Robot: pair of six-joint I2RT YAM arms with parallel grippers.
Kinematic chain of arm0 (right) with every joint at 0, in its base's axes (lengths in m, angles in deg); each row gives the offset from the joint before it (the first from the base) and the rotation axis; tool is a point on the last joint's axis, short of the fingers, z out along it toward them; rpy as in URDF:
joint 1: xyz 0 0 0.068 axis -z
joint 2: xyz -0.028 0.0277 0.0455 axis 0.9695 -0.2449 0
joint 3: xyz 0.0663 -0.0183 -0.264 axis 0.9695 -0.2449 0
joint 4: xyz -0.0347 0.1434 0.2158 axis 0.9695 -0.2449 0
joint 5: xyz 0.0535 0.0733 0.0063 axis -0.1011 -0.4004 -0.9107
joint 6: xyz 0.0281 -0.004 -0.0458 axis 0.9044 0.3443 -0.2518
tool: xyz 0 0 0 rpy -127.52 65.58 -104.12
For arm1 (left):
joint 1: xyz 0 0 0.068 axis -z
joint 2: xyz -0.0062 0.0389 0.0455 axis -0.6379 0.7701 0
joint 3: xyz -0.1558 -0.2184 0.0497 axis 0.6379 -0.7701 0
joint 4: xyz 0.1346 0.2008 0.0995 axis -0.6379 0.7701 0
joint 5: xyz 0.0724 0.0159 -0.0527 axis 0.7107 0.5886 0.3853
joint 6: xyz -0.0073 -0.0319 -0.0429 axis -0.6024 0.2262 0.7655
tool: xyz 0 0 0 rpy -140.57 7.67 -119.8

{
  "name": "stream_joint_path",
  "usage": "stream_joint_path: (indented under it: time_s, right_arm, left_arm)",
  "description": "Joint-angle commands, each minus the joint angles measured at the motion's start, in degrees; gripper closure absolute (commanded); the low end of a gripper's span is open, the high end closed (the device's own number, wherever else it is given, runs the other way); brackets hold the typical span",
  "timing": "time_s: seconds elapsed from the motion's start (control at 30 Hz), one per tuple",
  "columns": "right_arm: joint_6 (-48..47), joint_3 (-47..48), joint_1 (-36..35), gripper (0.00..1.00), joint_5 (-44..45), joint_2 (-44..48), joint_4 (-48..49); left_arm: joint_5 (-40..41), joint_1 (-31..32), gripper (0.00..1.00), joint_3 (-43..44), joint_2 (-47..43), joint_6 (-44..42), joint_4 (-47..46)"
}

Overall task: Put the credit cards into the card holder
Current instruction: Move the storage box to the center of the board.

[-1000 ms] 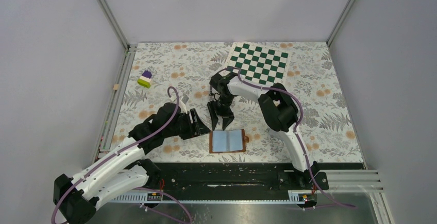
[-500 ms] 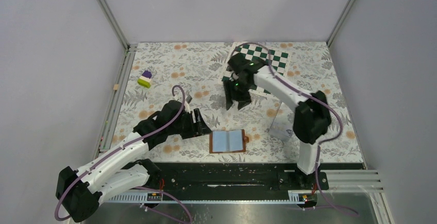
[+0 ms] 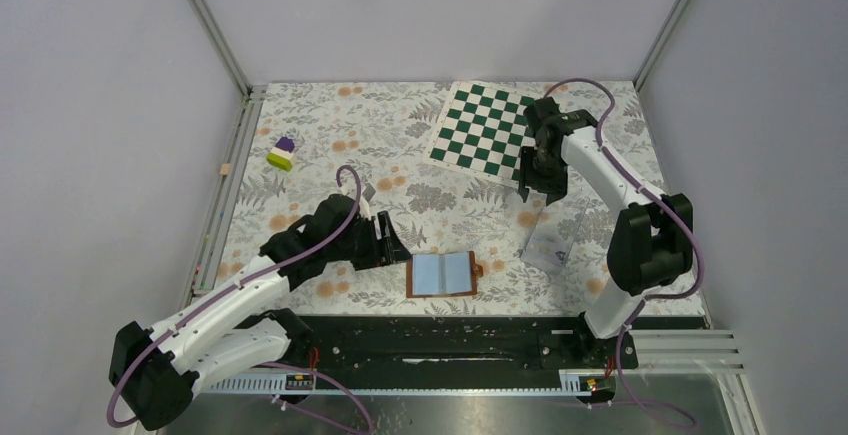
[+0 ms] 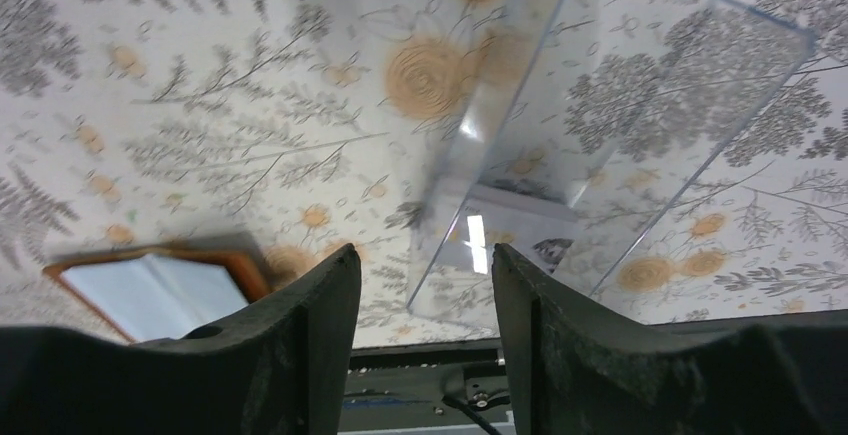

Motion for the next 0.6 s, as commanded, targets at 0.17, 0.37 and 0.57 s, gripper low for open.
stream_joint_path:
  time_s: [0.17,0.37,0.57]
  right_arm:
    - [-3.5,1.7,2.0,0.43,4.9,-10.0,-0.1]
    - [-4.7,1.3,2.3,0.54,4.1,-13.5,1.2]
    - [-5.2,-0.2,2.3,0.67,0.8,-12.9,2.7]
  left_arm:
    - [-1.1,-0.3,0.38,-0.2,-1.6,0.4,-1.6]
    - [-0.8,-0.3,0.38,0.2,-1.8,-0.1,-0.4]
    - [-1.0,-0.4,0.38,0.3,-0.9,-0.3,-0.7]
